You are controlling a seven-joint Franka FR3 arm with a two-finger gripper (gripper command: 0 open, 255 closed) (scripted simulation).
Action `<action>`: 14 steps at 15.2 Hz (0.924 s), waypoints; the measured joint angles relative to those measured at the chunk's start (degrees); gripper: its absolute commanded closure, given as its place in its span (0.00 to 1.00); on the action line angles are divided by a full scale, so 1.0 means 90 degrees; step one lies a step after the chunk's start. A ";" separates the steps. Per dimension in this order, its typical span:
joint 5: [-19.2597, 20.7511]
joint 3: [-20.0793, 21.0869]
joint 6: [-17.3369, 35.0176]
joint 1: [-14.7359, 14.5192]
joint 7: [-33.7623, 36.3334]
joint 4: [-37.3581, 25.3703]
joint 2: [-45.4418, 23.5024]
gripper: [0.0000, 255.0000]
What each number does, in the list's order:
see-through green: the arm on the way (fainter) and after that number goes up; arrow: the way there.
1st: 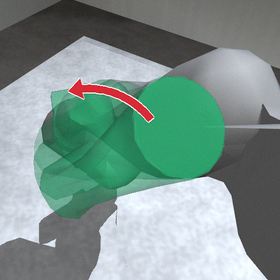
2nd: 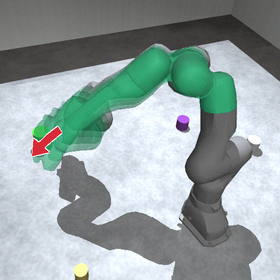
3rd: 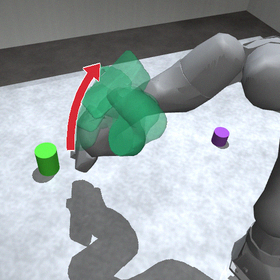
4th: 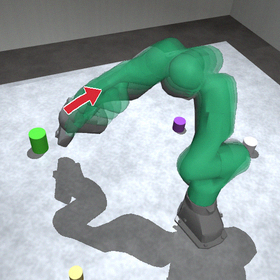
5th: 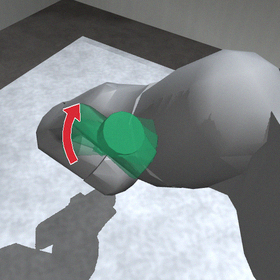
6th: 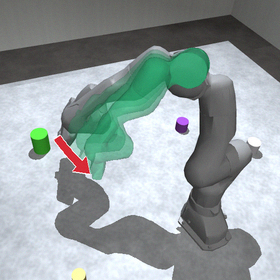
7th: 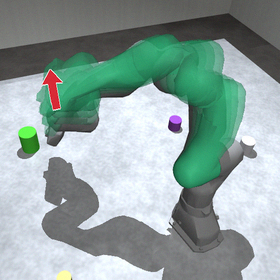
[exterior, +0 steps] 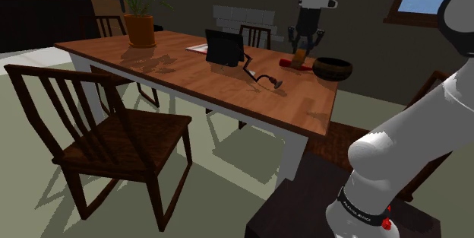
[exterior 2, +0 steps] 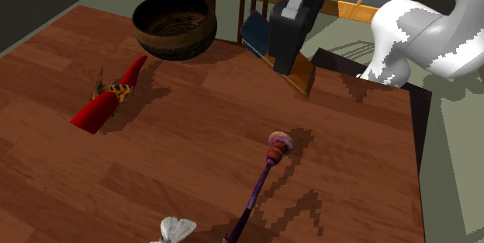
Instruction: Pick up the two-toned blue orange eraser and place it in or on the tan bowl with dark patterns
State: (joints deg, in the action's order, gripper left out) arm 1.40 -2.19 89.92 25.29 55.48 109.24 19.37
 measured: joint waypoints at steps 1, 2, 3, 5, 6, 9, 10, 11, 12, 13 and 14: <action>0.0001 -0.0002 -0.0049 0.0001 -0.0004 -0.0054 -0.0005 1.00; 0.0017 -0.0056 -0.0063 0.0029 -0.0083 -0.0100 -0.0036 1.00; 0.0042 -0.0144 -0.0080 0.0074 -0.0211 -0.0165 -0.0081 1.00; 0.0080 -0.0314 -0.0058 0.0159 -0.0457 -0.0315 -0.0249 1.00; 0.0100 -0.0412 -0.0050 0.0209 -0.0605 -0.0417 -0.0356 1.00; 0.0128 -0.0694 -0.0060 0.0356 -0.1036 -0.0768 -0.0683 1.00; 0.0127 -0.0780 -0.0133 0.0402 -0.1173 -0.0969 -0.0812 1.00; 0.0127 -0.0860 -0.0154 0.0448 -0.1302 -0.1090 -0.0907 1.00; 0.0130 -0.0985 -0.0137 0.0525 -0.1498 -0.1187 -0.1016 1.00; 0.0117 -0.1093 -0.0189 0.0589 -0.1677 -0.1388 -0.1165 1.00; 0.0109 -0.1194 -0.0182 0.0655 -0.1846 -0.1488 -0.1270 1.00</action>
State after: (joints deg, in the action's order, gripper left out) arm 2.38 -12.94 88.28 31.19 38.86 95.84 7.94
